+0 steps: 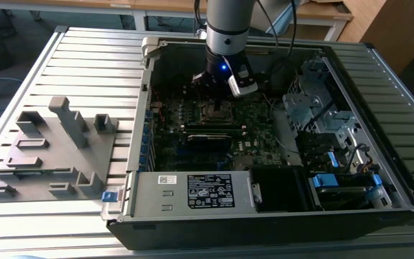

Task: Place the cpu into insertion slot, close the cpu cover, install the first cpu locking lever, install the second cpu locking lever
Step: 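Close the cpu cover, then install the first cpu locking lever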

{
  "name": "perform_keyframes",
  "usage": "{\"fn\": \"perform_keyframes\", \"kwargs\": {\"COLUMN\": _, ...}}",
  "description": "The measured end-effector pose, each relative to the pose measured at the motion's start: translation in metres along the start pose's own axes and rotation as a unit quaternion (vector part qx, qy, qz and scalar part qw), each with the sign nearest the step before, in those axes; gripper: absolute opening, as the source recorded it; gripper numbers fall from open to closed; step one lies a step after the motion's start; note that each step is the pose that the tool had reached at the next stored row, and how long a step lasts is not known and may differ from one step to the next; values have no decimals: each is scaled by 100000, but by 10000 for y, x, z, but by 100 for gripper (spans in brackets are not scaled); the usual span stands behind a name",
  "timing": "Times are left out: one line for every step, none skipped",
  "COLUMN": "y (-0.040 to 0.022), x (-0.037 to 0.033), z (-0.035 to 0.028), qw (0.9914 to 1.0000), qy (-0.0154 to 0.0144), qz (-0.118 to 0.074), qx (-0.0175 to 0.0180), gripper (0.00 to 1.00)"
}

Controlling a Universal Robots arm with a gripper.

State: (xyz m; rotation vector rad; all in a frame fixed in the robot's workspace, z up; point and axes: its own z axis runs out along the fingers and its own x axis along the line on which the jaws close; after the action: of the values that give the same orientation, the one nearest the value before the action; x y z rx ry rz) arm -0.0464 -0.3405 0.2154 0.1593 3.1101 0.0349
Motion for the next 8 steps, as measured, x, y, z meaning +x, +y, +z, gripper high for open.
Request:
{"fn": "perform_keyframes", "kwargs": {"y": 0, "x": 0, "z": 0, "qw": 100000, "qy": -1, "qz": -6, "qx": 1, "gripper": 11}}
{"fn": "perform_keyframes", "kwargs": {"y": 0, "x": 0, "z": 0, "qw": 100000, "qy": -4, "qz": -7, "qx": -4, "gripper": 11}}
{"fn": "perform_keyframes", "kwargs": {"y": -1, "x": 5, "z": 0, "qw": 100000, "qy": -3, "qz": -1, "qx": -3, "gripper": 11}}
{"fn": "perform_keyframes", "kwargs": {"y": -1, "x": 8, "z": 0, "qw": 100000, "qy": -3, "qz": -1, "qx": 1, "gripper": 11}}
{"fn": "perform_keyframes", "kwargs": {"y": -1, "x": 9, "z": 0, "qw": 100000, "qy": -3, "qz": 0, "qx": -3, "gripper": 11}}
{"fn": "perform_keyframes", "kwargs": {"y": -1, "x": 9, "z": 0, "qw": 100000, "qy": -4, "qz": -1, "qx": -5, "gripper": 11}}
{"fn": "perform_keyframes", "kwargs": {"y": -1, "x": 9, "z": 0, "qw": 100000, "qy": -2, "qz": -1, "qx": -3, "gripper": 11}}
{"fn": "perform_keyframes", "kwargs": {"y": -1, "x": 9, "z": 0, "qw": 100000, "qy": -3, "qz": -1, "qx": -3, "gripper": 11}}
